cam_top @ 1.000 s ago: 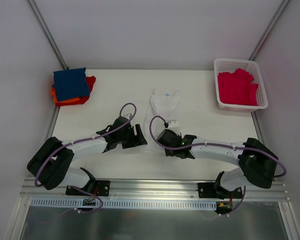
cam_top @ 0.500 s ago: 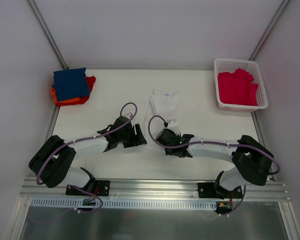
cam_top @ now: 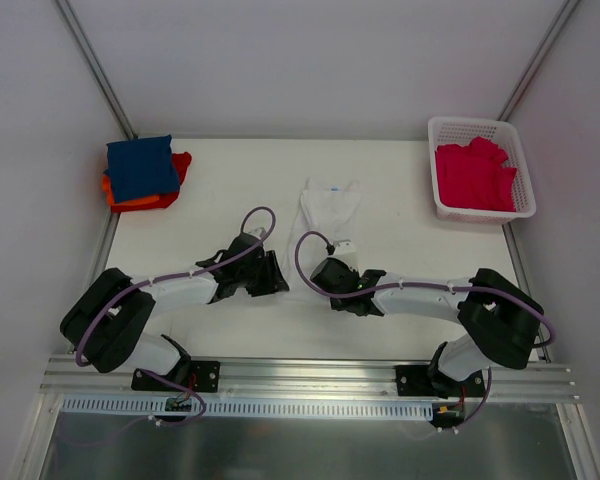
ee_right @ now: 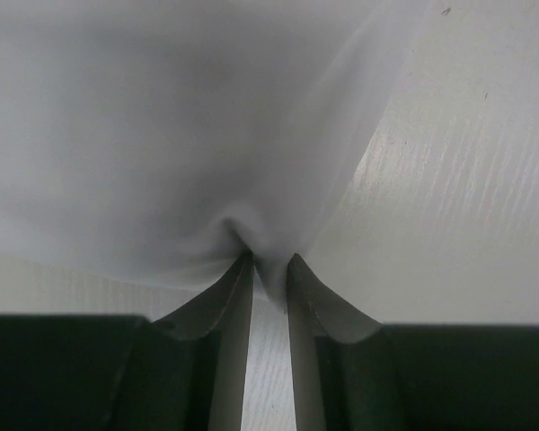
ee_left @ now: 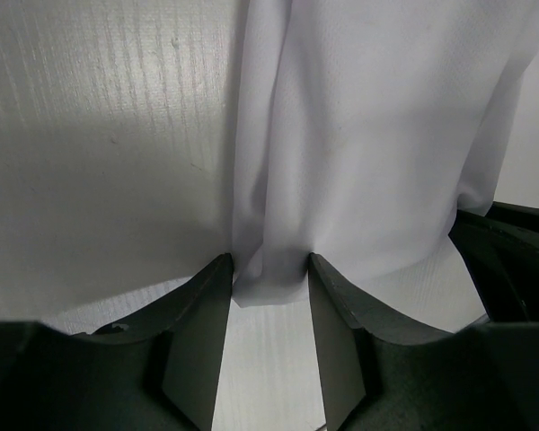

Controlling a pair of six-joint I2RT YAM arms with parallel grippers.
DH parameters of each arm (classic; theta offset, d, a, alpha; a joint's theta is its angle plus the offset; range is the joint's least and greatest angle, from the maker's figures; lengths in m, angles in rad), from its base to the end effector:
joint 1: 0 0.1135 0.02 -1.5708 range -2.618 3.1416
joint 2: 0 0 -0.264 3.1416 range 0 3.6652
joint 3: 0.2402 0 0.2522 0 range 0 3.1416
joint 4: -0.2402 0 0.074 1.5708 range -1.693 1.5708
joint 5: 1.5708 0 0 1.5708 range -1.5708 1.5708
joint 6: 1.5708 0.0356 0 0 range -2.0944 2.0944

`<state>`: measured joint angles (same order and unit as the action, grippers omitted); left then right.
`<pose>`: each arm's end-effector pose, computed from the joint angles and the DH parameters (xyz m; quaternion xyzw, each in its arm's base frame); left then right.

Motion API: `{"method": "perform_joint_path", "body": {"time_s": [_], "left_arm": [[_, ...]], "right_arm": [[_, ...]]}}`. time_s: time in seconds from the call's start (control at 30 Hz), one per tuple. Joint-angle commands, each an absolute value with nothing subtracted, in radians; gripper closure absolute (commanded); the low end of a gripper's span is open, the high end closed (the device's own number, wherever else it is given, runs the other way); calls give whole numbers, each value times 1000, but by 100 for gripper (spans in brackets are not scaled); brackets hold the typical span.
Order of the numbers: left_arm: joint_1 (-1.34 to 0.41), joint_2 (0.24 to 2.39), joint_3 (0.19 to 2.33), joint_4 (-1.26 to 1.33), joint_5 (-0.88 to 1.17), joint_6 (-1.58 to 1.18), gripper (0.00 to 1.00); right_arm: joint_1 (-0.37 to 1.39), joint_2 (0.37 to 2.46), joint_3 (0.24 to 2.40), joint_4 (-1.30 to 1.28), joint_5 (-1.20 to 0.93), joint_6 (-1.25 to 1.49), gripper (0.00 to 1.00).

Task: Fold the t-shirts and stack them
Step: Fold the tshirt

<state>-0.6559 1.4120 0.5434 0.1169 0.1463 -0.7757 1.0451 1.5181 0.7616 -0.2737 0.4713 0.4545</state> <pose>0.2045 -0.1639 0.1513 -0.0257 0.9149 -0.3112 0.2557 0.1544 0.2339 0.1620 -0.2131 0.9146 0.0123 0.3433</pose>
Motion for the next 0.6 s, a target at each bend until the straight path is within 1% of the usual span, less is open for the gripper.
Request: {"method": "perform_joint_path", "body": {"time_s": [0.0,0.07,0.17,0.2,0.23,0.27,0.3,0.37,0.43,0.57], "left_arm": [[-672,1443,523,23,117,-765,60],[-672,1443,522,23,120,-764,60],[-675,1442,520,23,123,-762,69],[-675,1442,520,23,126,-762,72],[-678,1443,519,23,127,-765,81],[-681,1442,520,23,127,-767,86],[-681,1443,520,23,127,-767,90],[-687,1443,520,23,129,-770,98],[-692,1440,520,23,129,-772,100],[-699,1425,523,21,130,-775,100]], "right_arm": [[1042,1539,741,-284,466,466,76],[1042,1536,736,-281,462,469,79],[1042,1536,733,-278,459,472,83],[1042,1534,732,-275,456,474,86],[1042,1534,729,-273,454,476,87],[1042,1532,724,-272,453,479,89],[1043,1531,723,-268,453,479,90],[1042,1528,718,-270,449,482,95],[1045,1522,715,-271,449,486,99],[1048,1491,707,-281,459,494,100]]}}
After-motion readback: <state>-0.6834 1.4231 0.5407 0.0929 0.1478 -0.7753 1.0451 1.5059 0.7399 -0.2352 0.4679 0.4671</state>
